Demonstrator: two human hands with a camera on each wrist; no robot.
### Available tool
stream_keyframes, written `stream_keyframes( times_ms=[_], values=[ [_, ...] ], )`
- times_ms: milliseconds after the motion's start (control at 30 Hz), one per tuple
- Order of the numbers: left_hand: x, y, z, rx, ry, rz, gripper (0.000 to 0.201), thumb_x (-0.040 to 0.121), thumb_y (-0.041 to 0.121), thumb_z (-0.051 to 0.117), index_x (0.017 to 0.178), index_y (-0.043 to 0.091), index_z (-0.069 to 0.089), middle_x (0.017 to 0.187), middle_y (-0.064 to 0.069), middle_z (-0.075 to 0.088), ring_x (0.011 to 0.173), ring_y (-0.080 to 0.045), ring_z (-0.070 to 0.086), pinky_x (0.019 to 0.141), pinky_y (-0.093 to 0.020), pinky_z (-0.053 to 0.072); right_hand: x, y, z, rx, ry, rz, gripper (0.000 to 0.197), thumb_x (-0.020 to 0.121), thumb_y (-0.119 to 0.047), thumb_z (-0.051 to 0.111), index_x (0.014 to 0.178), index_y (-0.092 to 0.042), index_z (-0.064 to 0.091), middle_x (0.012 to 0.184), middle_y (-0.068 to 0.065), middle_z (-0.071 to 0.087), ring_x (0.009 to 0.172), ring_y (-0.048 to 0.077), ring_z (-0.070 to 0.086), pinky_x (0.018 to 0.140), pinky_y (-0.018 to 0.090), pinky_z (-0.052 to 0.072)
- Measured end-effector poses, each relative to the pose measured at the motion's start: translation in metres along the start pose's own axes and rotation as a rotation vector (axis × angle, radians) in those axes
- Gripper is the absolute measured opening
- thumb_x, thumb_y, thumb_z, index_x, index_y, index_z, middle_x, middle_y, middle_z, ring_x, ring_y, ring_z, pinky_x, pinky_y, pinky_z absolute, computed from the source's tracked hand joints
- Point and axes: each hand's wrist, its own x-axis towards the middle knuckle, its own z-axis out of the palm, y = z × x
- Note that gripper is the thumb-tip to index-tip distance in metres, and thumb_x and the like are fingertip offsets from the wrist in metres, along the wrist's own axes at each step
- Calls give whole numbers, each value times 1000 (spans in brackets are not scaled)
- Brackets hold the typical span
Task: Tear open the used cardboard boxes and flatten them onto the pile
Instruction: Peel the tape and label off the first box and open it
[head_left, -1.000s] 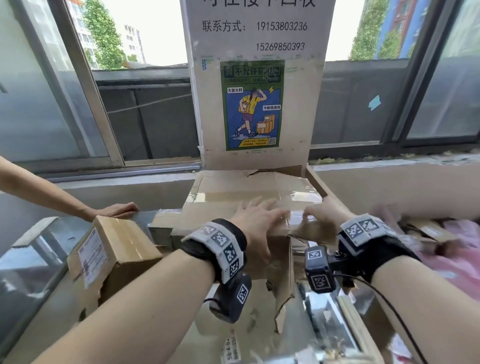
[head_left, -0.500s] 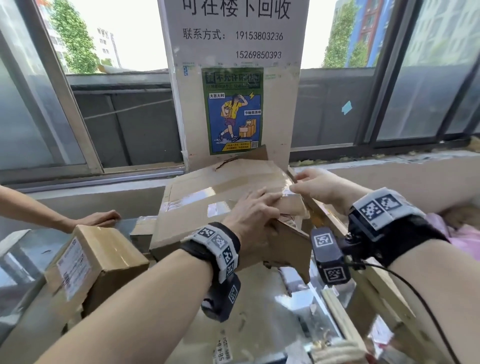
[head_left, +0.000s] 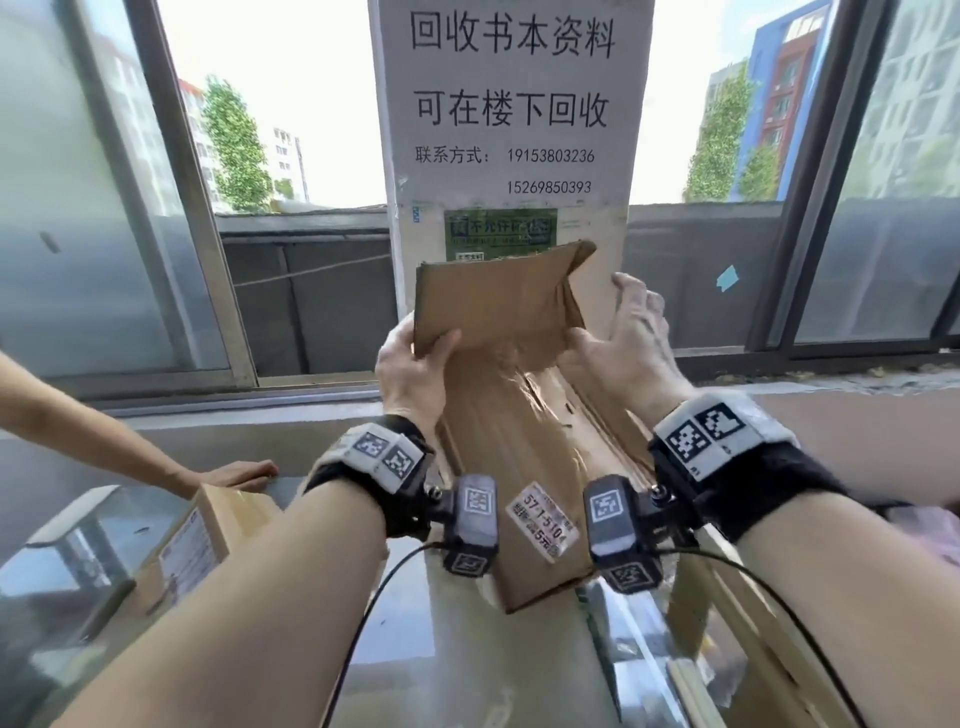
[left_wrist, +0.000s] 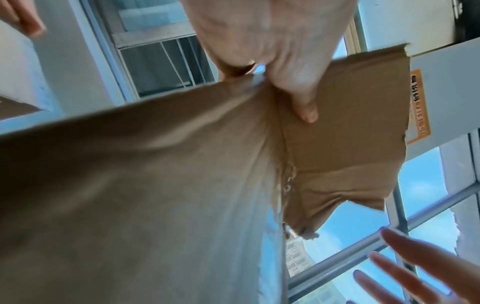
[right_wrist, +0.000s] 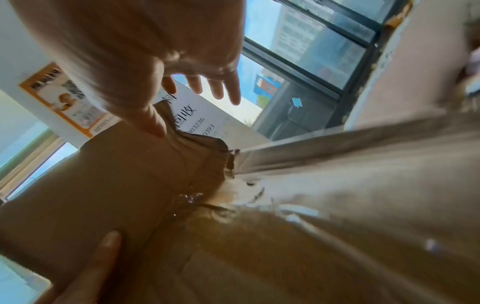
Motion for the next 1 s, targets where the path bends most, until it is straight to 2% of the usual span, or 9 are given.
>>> stream_keyframes(
  times_ms=[67, 167, 267, 367, 500, 633, 767, 900, 1000],
  values=[
    [-9, -5, -5, -111, 24, -66, 15, 82, 16, 74, 95, 17, 67, 92, 0, 71, 86, -16, 66, 88, -32, 52, 2, 4, 9, -43, -99, 68, 76, 87, -28, 63, 148, -15, 19, 147, 14, 25, 136, 32, 28, 114, 42, 26],
    [-14, -10, -11, -180, 37, -88, 15, 83, 10, 71, 87, 23, 65, 88, 5, 70, 82, -11, 65, 86, -28, 50, 1, 15, 22, -109, -288, 147, 75, 85, -32, 62, 146, -17, 22, 145, 14, 32, 131, 31, 37, 110, 44, 33],
    [-11, -16, -20, -144, 111, -87, 16, 82, 13, 73, 85, 25, 63, 86, 6, 69, 81, -10, 64, 84, -22, 50, 1, 21, 26, -242, -488, 152, 81, 83, -32, 69, 147, -13, 22, 143, 11, 40, 124, 26, 47, 97, 33, 42],
    [-8, -27, -29, -95, 251, -83, 14, 83, 15, 72, 83, 22, 60, 79, 11, 65, 69, 5, 60, 76, -16, 47, 3, 24, 21, -328, -571, 117, 79, 83, -31, 71, 147, -16, 27, 141, 8, 46, 122, 22, 49, 89, 28, 39],
    [-1, -37, -44, -90, 278, -214, 14, 87, 20, 68, 77, 22, 59, 81, 10, 65, 79, -10, 60, 81, -23, 47, 0, 37, 23, -450, -742, 97, 68, 77, -35, 74, 137, -23, 45, 141, 4, 45, 124, 22, 47, 105, 36, 38],
    [15, -32, -56, -92, 291, -345, 15, 89, 20, 66, 98, 8, 65, 95, 0, 65, 84, -13, 56, 80, -23, 45, 2, 44, 34, -517, -685, 82, 75, 61, -45, 79, 129, -43, 47, 140, 5, 33, 127, 31, 35, 106, 52, 35],
    [27, -31, -61, -13, 275, -396, 32, 89, 20, 67, 115, 3, 61, 102, -4, 62, 89, -17, 55, 80, -27, 44, 10, 40, 33, -409, -664, 62, 70, 65, -40, 81, 129, -30, 54, 136, 2, 51, 122, 24, 48, 106, 45, 38],
    [23, -22, -55, 646, 269, -482, 78, 74, 36, 80, 132, 11, 35, 134, -15, 36, 124, -32, 39, 103, -41, 34, 10, 49, 45, -360, -651, 134, 45, 72, -28, 80, 114, -25, 66, 123, 0, 60, 107, 19, 56, 96, 33, 46],
    [10, -17, -46, 752, 266, -295, 67, 73, 32, 80, 121, 6, 41, 128, -15, 45, 120, -31, 45, 94, -40, 39, 10, 58, 54, -356, -596, 198, 28, 72, -32, 79, 99, -27, 71, 112, 1, 66, 103, 19, 59, 101, 38, 43]
  ],
)
